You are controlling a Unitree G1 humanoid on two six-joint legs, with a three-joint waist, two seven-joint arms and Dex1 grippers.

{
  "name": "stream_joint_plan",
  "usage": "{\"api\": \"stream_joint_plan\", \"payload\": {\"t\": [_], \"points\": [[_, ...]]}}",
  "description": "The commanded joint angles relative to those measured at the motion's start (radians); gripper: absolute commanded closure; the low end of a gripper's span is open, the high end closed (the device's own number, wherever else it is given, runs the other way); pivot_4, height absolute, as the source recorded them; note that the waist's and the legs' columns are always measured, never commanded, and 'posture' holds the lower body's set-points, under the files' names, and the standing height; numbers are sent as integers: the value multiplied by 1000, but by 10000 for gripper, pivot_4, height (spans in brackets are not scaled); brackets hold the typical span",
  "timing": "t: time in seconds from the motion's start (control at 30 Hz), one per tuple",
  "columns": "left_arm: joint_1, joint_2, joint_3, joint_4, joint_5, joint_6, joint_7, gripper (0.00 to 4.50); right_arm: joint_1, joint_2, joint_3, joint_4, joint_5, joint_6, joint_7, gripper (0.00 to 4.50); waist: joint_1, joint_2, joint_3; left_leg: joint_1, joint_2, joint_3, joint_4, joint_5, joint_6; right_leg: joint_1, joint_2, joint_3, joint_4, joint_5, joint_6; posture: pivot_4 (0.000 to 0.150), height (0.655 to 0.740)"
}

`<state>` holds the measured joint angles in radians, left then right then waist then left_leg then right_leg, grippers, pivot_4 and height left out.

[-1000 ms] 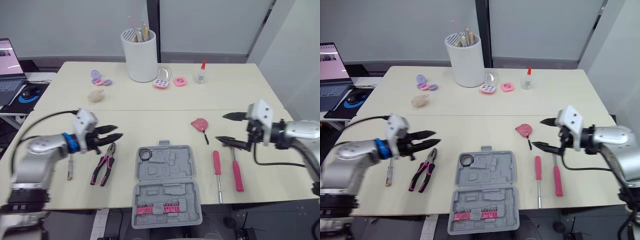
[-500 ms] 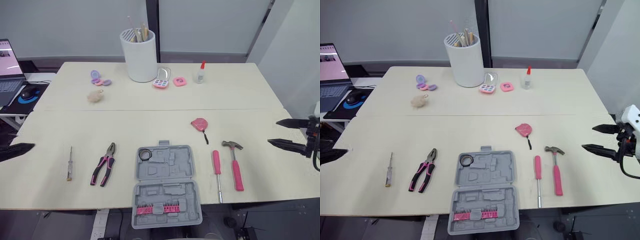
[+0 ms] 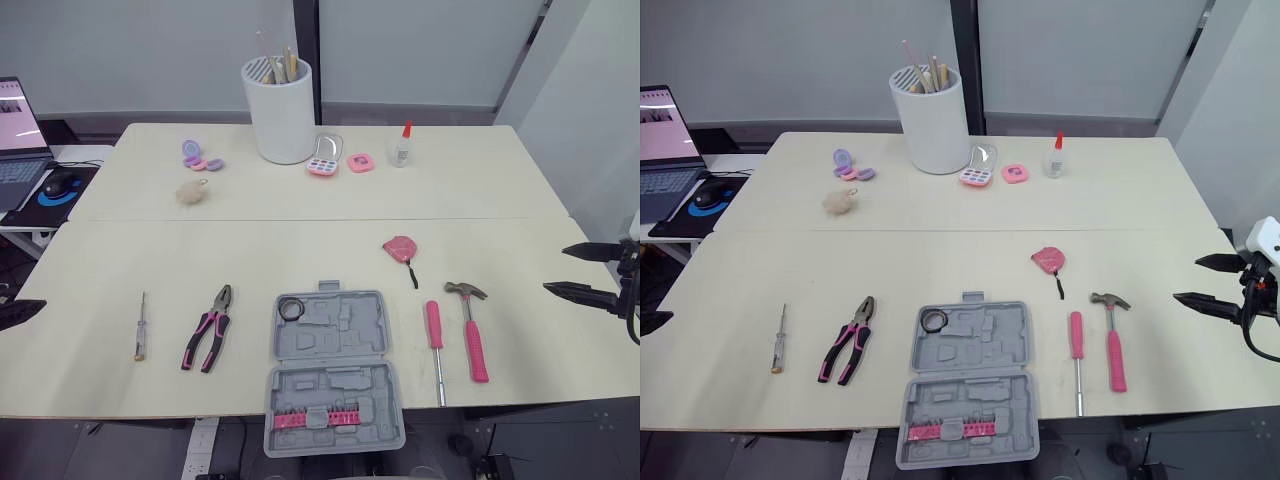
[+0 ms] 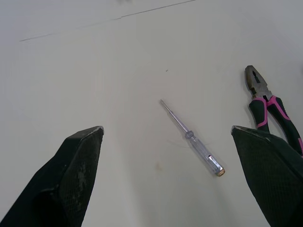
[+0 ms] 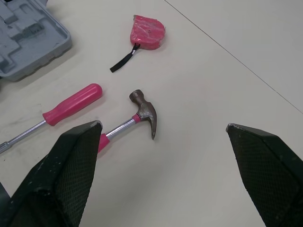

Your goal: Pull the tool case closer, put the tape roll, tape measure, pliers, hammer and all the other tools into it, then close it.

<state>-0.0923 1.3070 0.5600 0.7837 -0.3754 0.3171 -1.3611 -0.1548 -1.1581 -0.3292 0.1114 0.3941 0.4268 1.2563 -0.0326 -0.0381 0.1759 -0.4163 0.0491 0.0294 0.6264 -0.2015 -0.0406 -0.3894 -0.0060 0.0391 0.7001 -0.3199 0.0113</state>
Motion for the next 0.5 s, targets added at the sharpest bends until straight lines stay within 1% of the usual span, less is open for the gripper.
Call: {"api": "stream_joint_plan", "payload": {"t": [0.03,0.4,0.5], "points": [[-1,2,15,-25,-5,8,9,136,-8,-4,-9,-19,-6,-14,-9,0,0,0,0,0,0,0,0,0,0,0,0,0,0,0,0,1500,7400],[6,-7,27,-68,-15,35,25,136,-21,-5,-11,25,-16,-45,1,0,0,0,0,0,0,0,0,0,0,0,0,0,0,0,0,1500,7400],[19,-35,42,-167,-42,67,34,136,-38,15,-15,17,-5,-49,-15,0,0,0,0,0,0,0,0,0,0,0,0,0,0,0,0,1500,7400]]}}
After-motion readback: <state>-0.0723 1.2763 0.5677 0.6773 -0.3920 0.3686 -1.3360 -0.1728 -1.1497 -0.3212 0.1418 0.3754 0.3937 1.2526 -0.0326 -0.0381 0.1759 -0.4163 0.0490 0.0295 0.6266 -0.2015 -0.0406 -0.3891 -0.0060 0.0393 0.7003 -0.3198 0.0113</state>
